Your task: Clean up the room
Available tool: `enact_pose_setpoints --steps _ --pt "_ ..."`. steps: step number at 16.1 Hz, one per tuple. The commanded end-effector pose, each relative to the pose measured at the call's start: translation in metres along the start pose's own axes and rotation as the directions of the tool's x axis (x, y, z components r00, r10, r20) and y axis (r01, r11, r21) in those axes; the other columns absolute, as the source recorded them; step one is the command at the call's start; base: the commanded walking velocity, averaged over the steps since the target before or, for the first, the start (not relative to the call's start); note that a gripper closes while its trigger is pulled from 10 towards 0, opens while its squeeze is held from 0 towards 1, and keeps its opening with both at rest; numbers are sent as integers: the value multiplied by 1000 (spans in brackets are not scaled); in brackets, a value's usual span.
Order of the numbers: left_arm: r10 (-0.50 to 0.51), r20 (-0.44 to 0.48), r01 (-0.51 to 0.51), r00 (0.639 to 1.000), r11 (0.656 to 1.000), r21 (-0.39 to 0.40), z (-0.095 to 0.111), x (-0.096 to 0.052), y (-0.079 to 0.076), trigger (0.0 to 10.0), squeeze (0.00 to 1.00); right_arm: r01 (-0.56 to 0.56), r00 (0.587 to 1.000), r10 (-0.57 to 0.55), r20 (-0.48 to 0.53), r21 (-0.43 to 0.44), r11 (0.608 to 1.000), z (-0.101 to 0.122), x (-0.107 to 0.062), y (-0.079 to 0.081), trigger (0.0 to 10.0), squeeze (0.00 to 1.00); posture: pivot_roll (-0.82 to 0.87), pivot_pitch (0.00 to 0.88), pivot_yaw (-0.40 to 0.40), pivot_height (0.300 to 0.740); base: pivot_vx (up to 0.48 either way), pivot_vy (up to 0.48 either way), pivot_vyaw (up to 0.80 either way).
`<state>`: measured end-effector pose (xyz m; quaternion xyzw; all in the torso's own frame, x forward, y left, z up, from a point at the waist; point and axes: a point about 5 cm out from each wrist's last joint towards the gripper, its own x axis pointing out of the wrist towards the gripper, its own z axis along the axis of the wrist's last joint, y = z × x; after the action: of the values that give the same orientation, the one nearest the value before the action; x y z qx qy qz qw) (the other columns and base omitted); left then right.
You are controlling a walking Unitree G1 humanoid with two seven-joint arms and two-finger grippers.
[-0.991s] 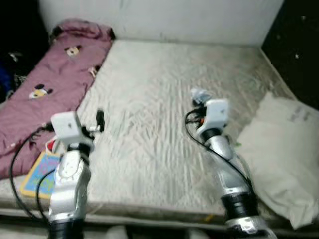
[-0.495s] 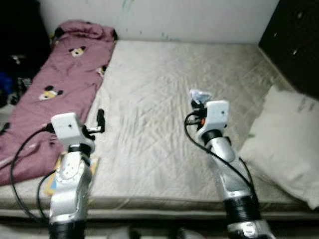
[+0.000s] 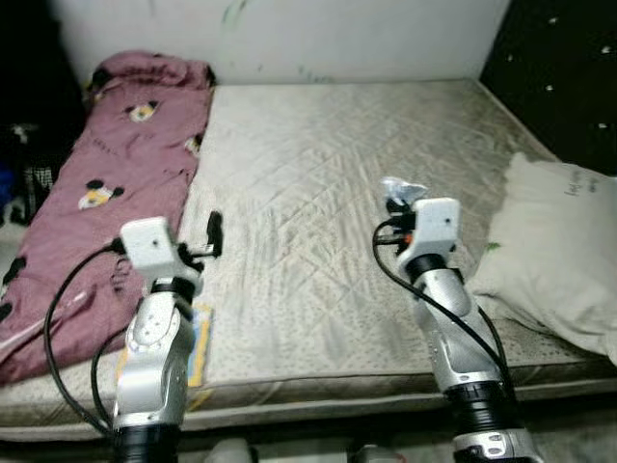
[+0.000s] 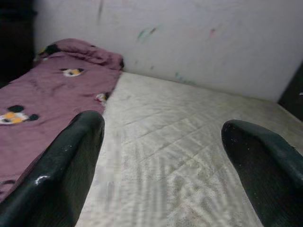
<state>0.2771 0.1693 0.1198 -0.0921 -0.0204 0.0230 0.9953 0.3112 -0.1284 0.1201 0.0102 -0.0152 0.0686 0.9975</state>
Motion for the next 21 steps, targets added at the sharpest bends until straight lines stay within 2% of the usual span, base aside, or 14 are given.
enact_pose_setpoints --steps 1,7,13,18,21 --pt "13 -10 -13 1000 1000 4 0 1 5 10000 0 -37 999 37 13 1 999 4 3 9 10000 0 -47 0 -2 740 0 480 0" --pt "19 -3 -19 1000 1000 11 2 3 4 10000 0 -60 998 60 36 -21 998 7 6 15 10000 0 -46 0 0 740 0 480 0" --pt "37 -3 -37 999 999 13 2 3 5 10000 0 -81 996 82 44 -33 996 8 6 18 10000 0 -46 0 -3 740 0 0 0" --pt "36 -16 -36 999 999 10 0 4 5 10000 0 -103 993 106 59 -50 993 10 6 22 10000 0 -50 0 -1 740 0 469 552" --pt "39 -15 -39 999 999 12 0 5 5 10000 0 -106 993 108 53 -51 993 9 7 22 10000 0 -48 0 -5 740 0 480 0"
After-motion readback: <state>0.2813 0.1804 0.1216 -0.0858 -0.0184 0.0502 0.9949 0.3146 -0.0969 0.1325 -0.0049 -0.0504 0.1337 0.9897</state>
